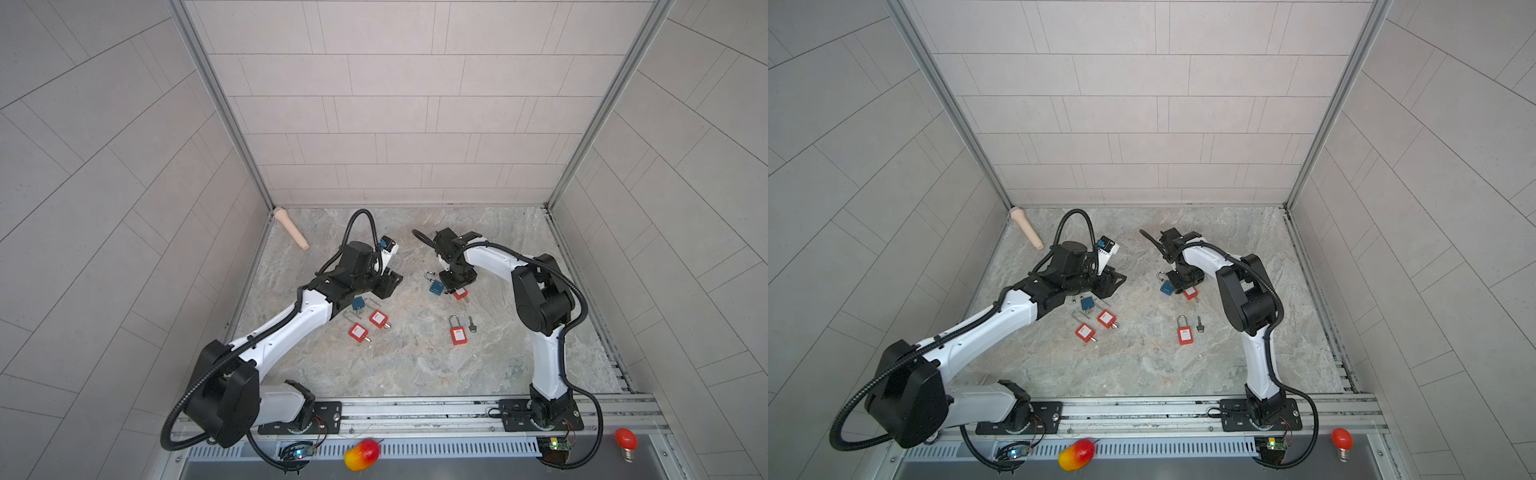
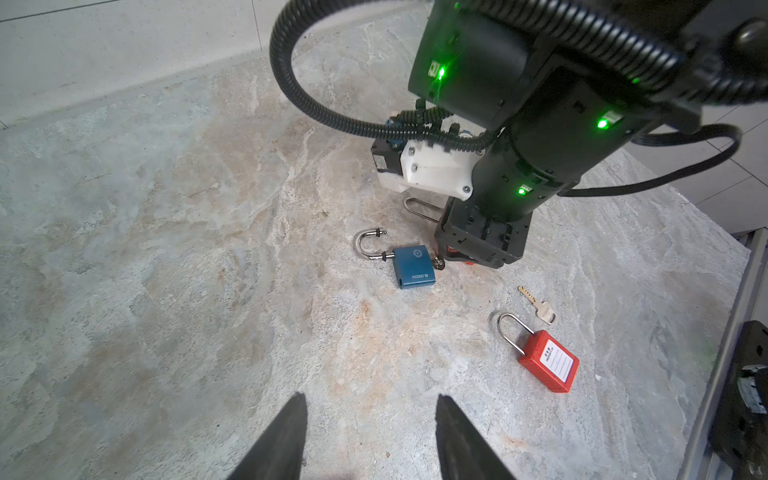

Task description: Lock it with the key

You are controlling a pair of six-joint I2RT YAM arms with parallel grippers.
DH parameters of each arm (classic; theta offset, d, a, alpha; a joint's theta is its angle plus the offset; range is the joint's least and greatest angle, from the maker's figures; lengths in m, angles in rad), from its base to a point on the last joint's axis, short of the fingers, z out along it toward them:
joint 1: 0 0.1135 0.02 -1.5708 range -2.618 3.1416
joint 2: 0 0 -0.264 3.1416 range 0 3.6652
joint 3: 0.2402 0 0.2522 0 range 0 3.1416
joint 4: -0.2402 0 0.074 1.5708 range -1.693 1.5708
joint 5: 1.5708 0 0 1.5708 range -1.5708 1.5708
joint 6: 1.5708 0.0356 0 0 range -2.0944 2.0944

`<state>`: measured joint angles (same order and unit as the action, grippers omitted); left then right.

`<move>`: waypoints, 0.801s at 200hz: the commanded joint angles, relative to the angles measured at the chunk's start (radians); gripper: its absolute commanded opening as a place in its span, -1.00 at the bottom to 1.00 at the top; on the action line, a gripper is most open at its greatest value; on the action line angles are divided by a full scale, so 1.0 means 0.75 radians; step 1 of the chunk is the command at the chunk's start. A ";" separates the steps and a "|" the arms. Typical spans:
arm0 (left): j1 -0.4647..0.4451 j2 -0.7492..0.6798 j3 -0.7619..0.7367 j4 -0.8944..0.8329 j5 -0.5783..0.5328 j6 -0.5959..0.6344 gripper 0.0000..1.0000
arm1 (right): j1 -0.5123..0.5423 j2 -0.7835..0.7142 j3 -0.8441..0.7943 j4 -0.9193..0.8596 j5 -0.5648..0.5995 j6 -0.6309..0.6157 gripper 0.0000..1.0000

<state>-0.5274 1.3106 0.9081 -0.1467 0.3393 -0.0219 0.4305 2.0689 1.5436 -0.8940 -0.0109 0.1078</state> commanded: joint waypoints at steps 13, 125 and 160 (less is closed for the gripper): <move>0.010 0.000 0.015 0.018 0.008 -0.001 0.10 | -0.013 -0.002 -0.036 -0.011 0.003 -0.016 0.08; 0.009 0.024 0.057 0.013 0.056 0.000 0.10 | -0.024 -0.022 -0.184 0.063 -0.092 -0.048 -0.15; 0.006 0.023 0.063 0.017 0.069 0.004 0.10 | -0.025 -0.060 -0.181 0.057 -0.075 -0.075 -0.33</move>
<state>-0.5274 1.3251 0.9257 -0.1467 0.3740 -0.0254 0.4122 2.0247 1.4437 -0.8108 -0.0711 0.0856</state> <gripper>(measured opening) 0.551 0.431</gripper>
